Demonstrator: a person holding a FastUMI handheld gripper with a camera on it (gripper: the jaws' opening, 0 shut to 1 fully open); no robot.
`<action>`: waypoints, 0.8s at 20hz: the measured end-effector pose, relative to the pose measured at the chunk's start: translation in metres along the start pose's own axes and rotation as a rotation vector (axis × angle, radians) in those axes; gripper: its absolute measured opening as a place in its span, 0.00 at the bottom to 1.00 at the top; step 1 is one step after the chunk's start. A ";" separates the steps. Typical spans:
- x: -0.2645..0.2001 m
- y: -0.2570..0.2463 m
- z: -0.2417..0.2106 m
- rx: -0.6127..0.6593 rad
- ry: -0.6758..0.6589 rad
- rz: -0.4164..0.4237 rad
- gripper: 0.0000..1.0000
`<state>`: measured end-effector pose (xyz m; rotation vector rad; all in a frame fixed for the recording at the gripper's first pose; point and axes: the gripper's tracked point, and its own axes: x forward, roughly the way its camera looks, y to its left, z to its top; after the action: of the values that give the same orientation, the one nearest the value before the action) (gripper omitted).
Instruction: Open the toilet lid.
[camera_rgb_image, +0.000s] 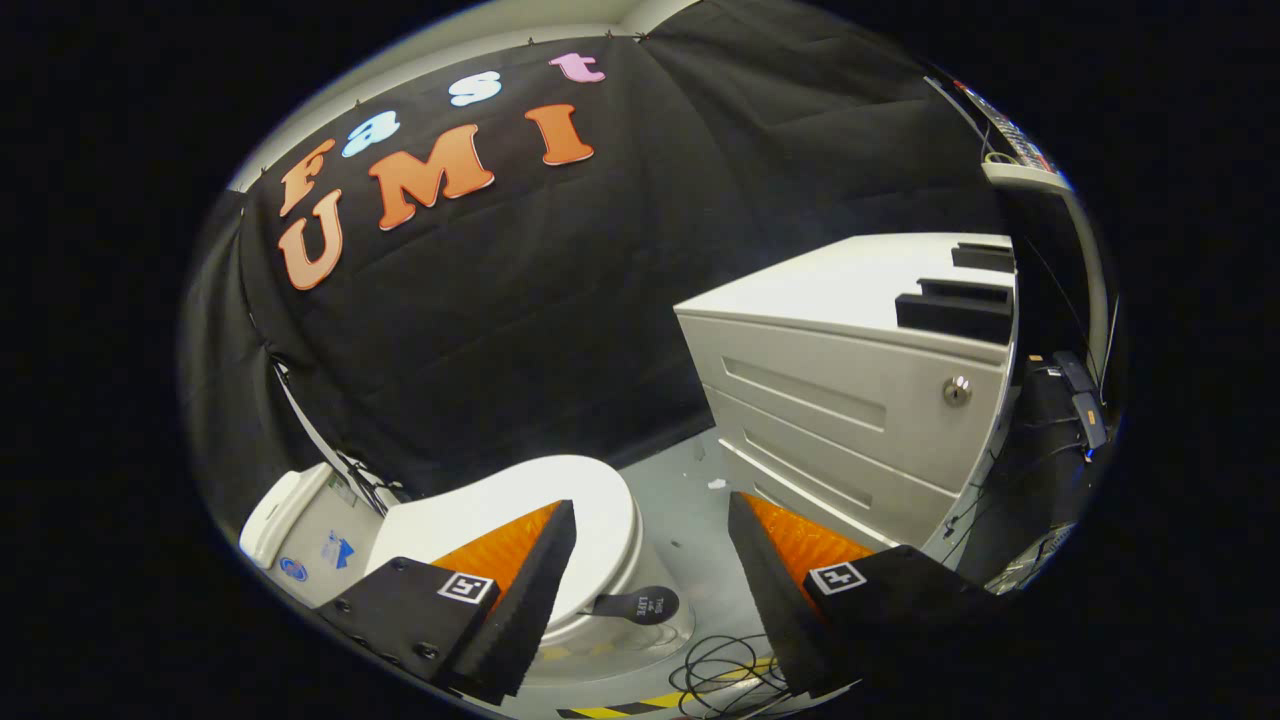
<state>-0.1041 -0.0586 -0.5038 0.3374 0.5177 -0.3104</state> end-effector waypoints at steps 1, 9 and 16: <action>0.004 -0.004 -0.017 0.003 0.033 -0.008 0.99; 0.023 -0.022 -0.084 0.197 0.143 -0.068 0.99; 0.018 -0.016 -0.125 0.494 0.327 -0.024 0.93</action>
<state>-0.1493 -0.0281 -0.6193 0.8713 0.7658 -0.4092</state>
